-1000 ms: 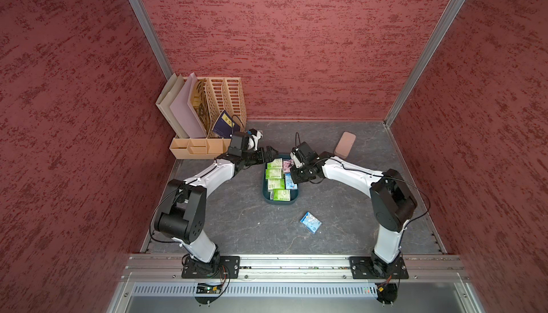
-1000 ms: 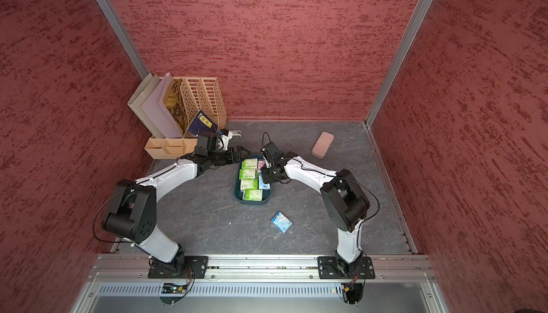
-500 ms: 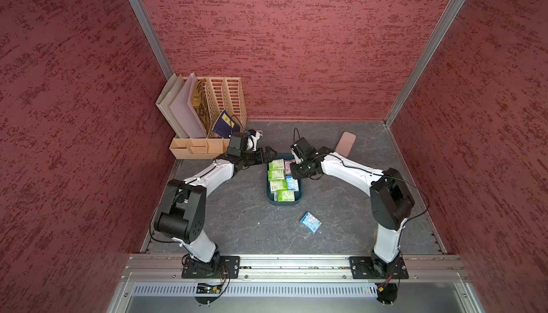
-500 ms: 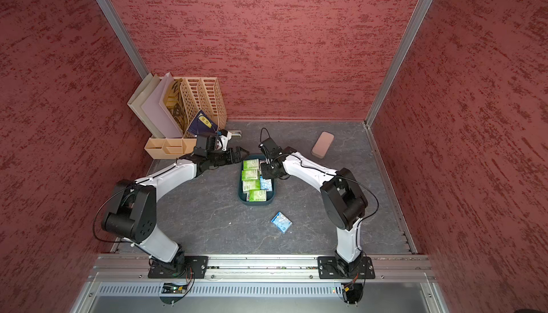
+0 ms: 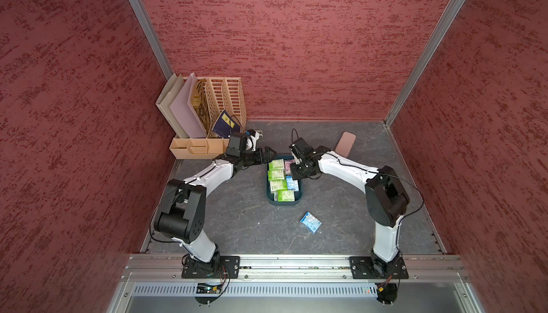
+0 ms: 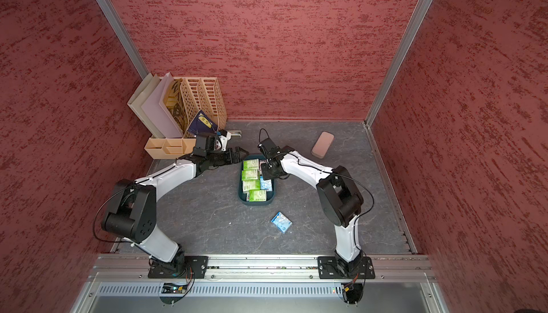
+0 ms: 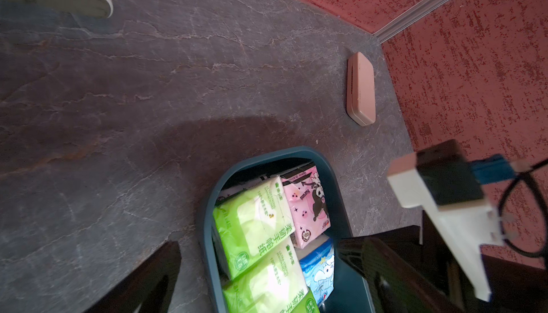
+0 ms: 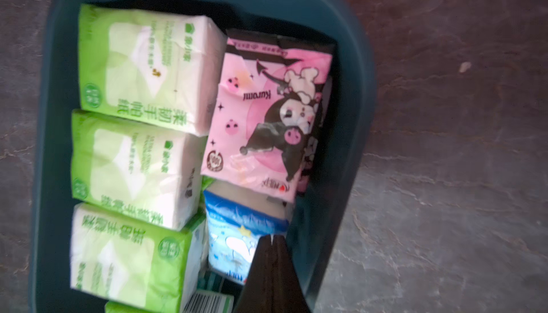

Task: Put the pocket tissues into the storage box
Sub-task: Place the pocket tissues in the storage box.

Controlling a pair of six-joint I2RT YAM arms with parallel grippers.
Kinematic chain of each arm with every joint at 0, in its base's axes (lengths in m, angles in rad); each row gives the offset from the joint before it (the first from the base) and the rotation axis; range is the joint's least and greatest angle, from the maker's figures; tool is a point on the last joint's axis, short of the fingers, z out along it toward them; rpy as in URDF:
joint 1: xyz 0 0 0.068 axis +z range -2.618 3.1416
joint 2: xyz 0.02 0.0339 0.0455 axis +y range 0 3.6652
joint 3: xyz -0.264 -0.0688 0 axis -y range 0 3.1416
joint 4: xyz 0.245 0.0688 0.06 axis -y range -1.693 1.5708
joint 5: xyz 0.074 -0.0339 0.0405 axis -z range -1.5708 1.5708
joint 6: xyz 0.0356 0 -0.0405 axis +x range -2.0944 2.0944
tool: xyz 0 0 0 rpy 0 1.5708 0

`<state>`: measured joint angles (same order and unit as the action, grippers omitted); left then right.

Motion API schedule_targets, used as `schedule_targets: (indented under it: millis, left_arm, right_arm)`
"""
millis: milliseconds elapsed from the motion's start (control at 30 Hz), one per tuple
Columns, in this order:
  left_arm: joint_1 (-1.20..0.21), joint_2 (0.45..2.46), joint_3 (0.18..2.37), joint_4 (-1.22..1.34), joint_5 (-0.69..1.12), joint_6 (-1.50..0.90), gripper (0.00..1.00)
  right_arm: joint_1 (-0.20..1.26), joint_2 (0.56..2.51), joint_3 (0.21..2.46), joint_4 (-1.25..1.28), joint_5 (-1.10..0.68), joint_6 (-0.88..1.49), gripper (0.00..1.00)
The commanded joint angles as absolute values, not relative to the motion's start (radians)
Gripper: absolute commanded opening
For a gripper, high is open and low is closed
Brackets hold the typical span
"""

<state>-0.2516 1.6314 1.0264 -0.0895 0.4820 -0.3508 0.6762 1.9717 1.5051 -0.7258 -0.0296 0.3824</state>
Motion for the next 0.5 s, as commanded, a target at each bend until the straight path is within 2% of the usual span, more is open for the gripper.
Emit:
schedule_targets:
  millis: [0, 200, 400, 467]
  left_arm:
    - [-0.241, 1.637, 1.012, -0.077, 0.497, -0.334, 1.0]
    - [-0.23, 1.634, 1.0, -0.072, 0.499, -0.334, 1.0]
    - [-0.229, 1.633, 0.997, -0.071, 0.505, -0.336, 1.0]
    - [-0.234, 1.629, 1.016, -0.098, 0.502, -0.324, 1.0]
  right_arm:
    - [0.684, 2.002, 1.537, -0.706, -0.057, 0.4, 0.0]
    - [0.686, 2.04, 1.521, -0.738, -0.049, 0.399, 0.0]
    - [0.686, 1.953, 1.478, -0.707, -0.026, 0.401, 0.0]
    - [0.686, 1.91, 1.49, -0.684, -0.033, 0.386, 0.08]
